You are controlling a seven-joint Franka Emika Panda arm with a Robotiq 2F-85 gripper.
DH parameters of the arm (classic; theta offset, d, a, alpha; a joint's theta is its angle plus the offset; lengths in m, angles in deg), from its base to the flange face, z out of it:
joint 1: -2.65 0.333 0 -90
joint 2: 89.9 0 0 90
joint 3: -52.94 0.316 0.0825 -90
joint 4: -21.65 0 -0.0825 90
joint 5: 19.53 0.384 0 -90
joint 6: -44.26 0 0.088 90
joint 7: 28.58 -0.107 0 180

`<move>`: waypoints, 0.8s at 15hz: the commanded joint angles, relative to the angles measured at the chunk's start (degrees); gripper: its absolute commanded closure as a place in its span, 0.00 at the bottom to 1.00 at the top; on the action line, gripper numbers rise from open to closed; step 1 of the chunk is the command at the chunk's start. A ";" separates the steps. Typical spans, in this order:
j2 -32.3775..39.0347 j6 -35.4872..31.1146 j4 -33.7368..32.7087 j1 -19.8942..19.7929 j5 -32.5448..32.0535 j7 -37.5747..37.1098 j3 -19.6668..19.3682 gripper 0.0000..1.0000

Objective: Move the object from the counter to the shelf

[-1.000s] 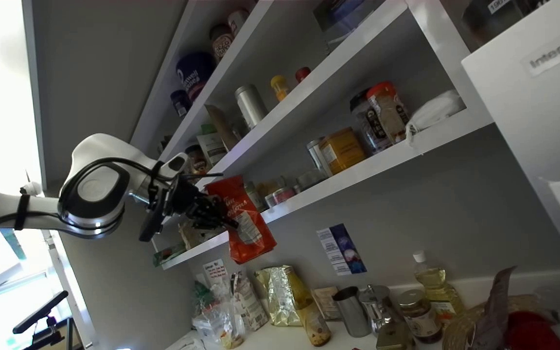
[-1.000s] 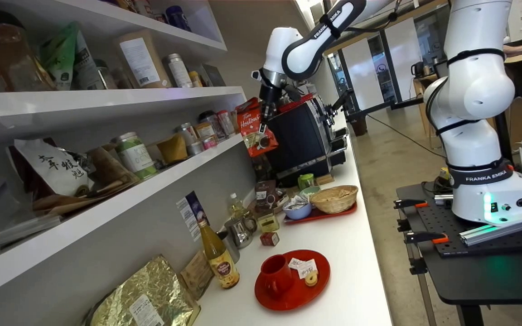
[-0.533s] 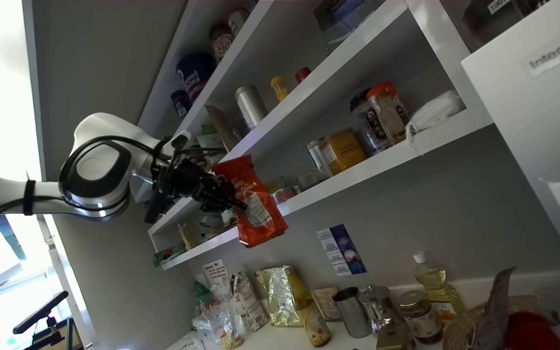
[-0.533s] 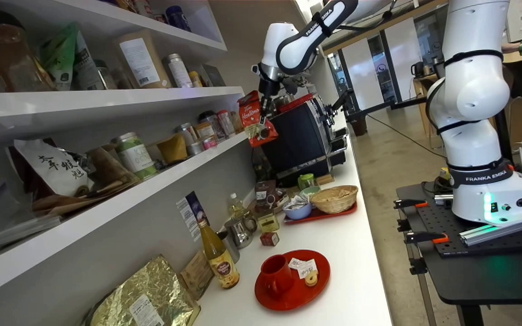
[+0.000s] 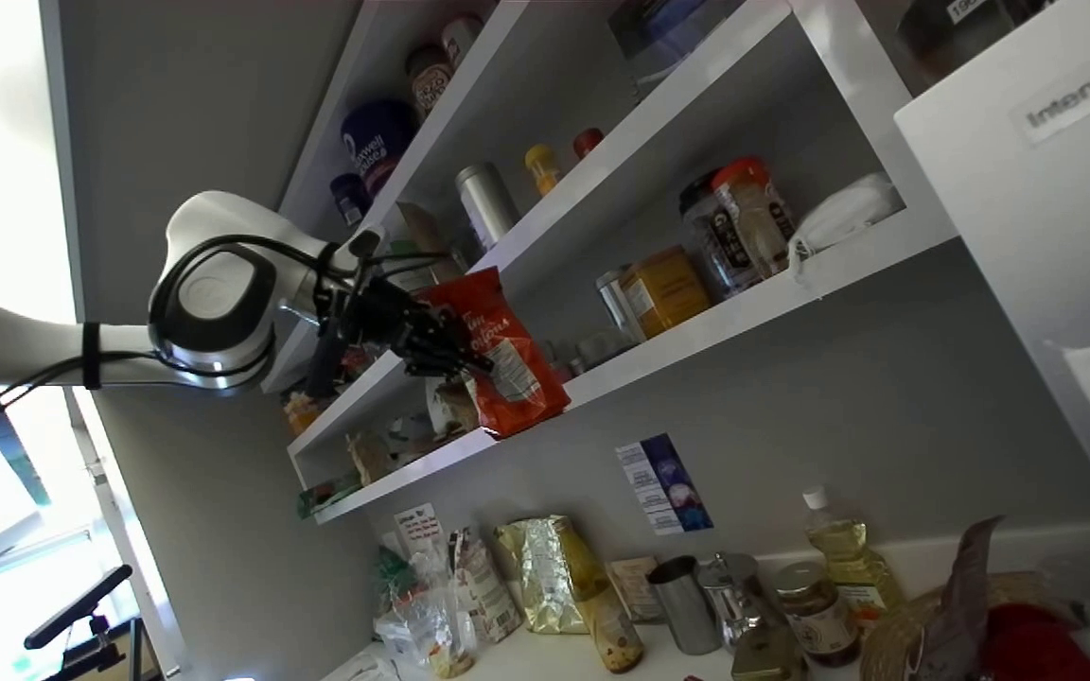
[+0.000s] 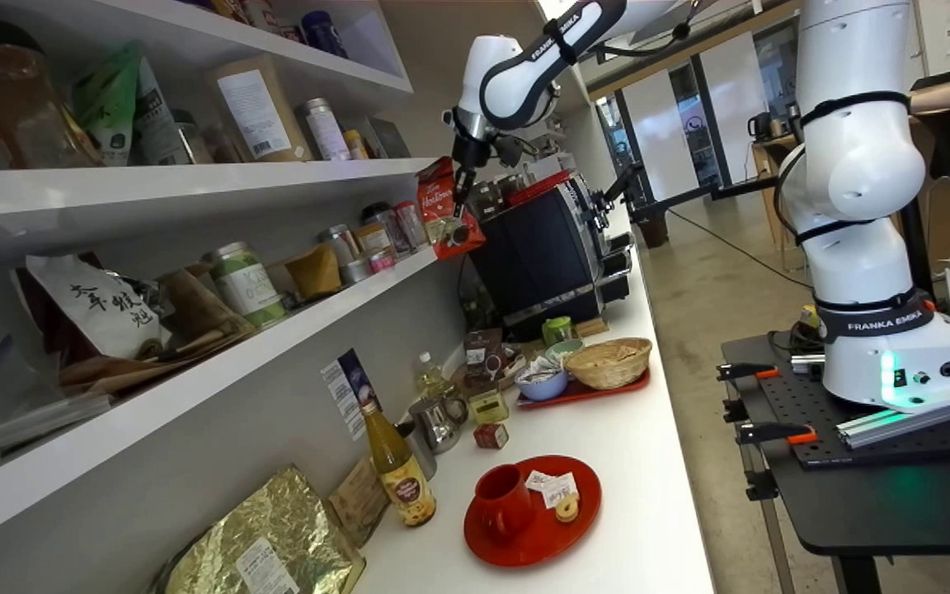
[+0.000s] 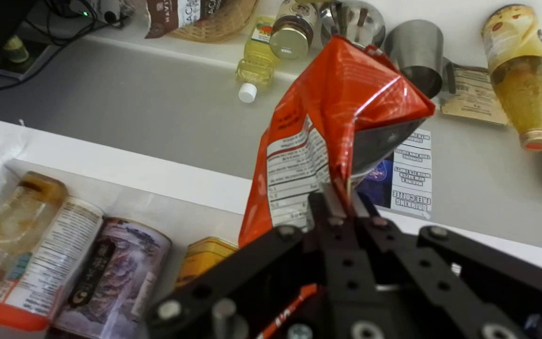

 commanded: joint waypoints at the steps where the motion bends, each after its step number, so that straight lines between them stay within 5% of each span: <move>1: 8.49 2.14 -10.65 0.47 2.10 0.27 2.94 0.99; 6: 13.38 6.45 -19.04 -0.92 0.56 -0.47 5.18 0.99; 12: 11.79 14.97 -21.03 -4.29 0.47 -0.56 3.70 0.99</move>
